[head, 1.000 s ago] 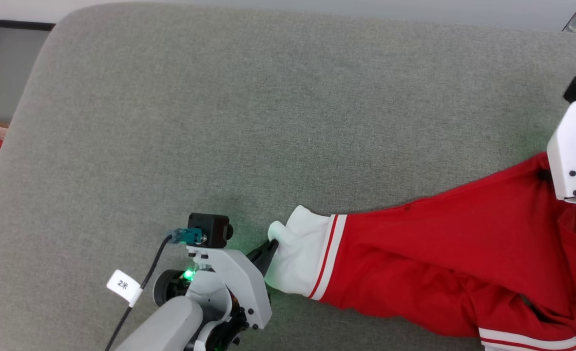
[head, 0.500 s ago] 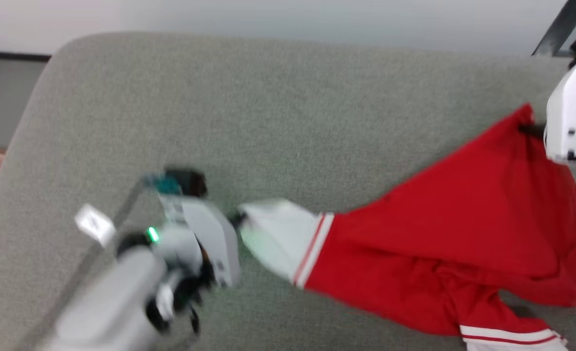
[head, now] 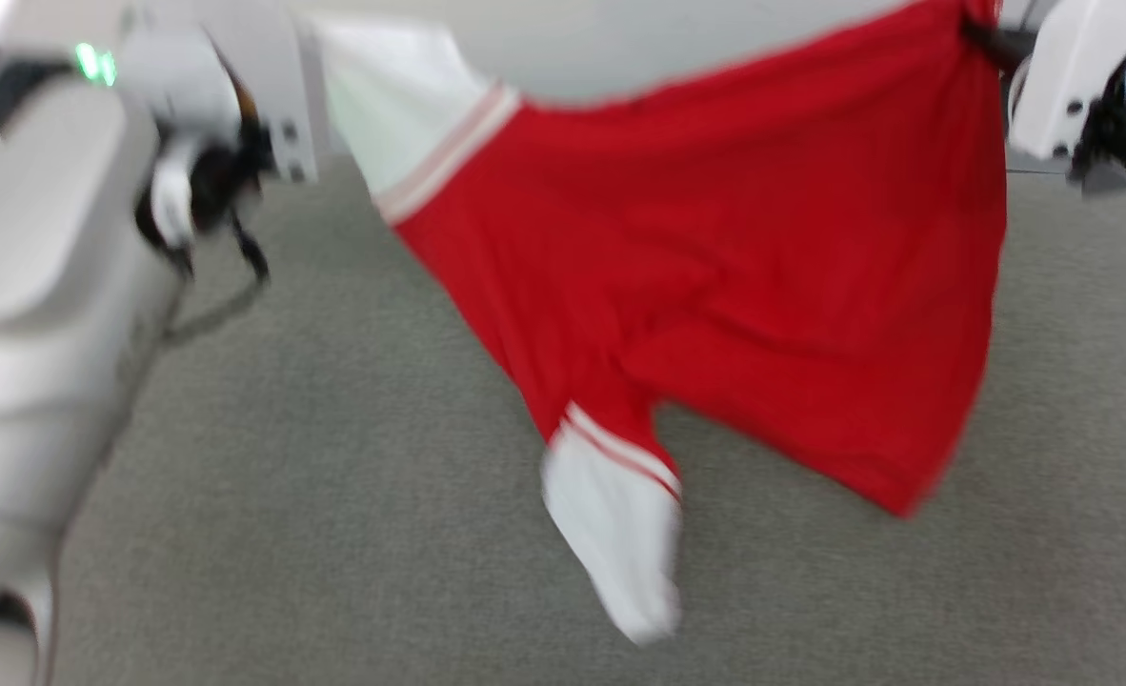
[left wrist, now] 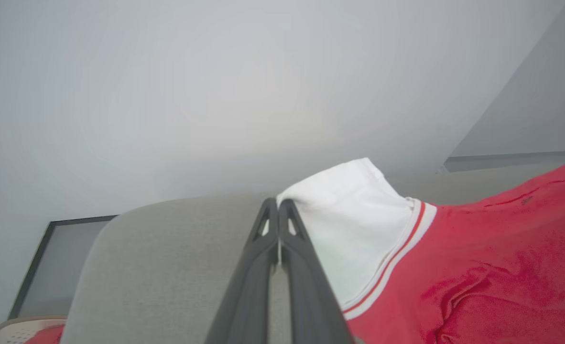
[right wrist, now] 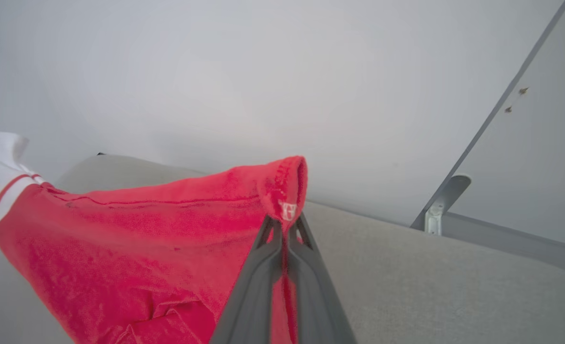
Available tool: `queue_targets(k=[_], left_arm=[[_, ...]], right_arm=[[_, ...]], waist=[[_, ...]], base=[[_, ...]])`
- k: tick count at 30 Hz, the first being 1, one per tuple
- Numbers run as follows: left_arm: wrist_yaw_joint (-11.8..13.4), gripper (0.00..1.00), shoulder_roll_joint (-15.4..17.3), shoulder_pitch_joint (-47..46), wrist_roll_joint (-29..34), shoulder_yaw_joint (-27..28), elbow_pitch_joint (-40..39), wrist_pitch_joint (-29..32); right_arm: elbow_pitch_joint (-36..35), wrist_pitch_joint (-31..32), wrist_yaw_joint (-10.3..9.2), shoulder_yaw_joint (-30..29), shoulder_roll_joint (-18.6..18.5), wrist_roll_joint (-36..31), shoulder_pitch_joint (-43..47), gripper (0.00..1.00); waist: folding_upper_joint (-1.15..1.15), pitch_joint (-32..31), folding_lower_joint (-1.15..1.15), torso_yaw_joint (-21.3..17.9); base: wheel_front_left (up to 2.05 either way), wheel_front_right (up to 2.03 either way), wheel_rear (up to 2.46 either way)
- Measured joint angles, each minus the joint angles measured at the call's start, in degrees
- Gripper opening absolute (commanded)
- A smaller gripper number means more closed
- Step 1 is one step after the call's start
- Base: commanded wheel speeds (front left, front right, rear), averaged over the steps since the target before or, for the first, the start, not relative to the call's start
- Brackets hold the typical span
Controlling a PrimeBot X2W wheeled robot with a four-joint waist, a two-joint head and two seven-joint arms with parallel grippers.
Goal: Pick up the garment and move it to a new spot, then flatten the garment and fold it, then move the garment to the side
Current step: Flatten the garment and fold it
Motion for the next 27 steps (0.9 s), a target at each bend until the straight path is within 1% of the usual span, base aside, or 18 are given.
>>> queue_targets(k=[3, 5, 10, 13, 16, 21, 25, 27], left_arm=[[-1.77, 0.0, -0.58, -6.32, 2.81, -0.99, 6.2, -1.83], [-2.34, 0.0, -0.79, -10.04, 3.66, -0.75, 10.49, -3.11], [-3.64, 0.0, -1.15, -19.4, 6.65, -0.26, 18.35, -10.4], [-3.92, 0.0, -1.41, -24.14, 7.81, 0.33, 22.08, -15.43], [-4.43, 0.0, -1.59, -27.96, 8.56, 0.75, 25.61, -19.08], [-6.41, 0.0, -1.77, -32.68, 8.56, 1.52, 30.31, -23.72], [-7.39, 0.0, -1.94, -35.44, 8.28, 2.29, 33.16, -26.72], [-7.5, 0.0, -2.11, -36.96, 7.77, 2.98, 34.37, -28.15]], right_arm=[[3.0, -7.37, 0.0, -1.51, 1.44, -2.92, -3.0, 0.0], [5.73, -12.82, 0.0, -3.02, 2.38, -5.8, -5.27, 0.0], [11.41, -24.02, 0.01, -4.77, 4.83, -10.95, -10.5, 0.0], [14.59, -29.2, 0.01, -6.04, 5.44, -12.96, -13.71, 0.0], [17.5, -33.09, 0.02, -6.77, 6.88, -14.39, -16.19, 0.0], [22.38, -35.6, 0.03, -7.86, 8.33, -15.25, -20.19, 0.0], [24.47, -39.08, 0.03, -8.61, 8.92, -16.0, -23.59, 0.0], [25.4, -41.05, 0.03, -8.72, 9.28, -16.8, -25.04, 0.0]], waist=[[0.0, -0.41, 0.0, -1.36], [0.0, -0.53, 0.0, -2.29], [0.0, -0.28, 0.0, -4.46], [0.0, 0.36, 0.0, -5.33], [0.0, 1.4, 0.0, -5.9], [0.0, 3.89, 0.0, -6.5], [0.0, 6.7, 0.0, -6.8], [0.0, 8.39, 0.0, -6.91]], base=[[0.0, 0.0, 0.0], [0.0, 0.0, 0.0], [0.0, 0.0, 0.0], [0.0, 0.0, 0.0], [0.0, 0.0, 0.0], [0.0, 0.0, 0.0], [0.0, 0.0, 0.0], [0.0, 0.0, 0.0]])
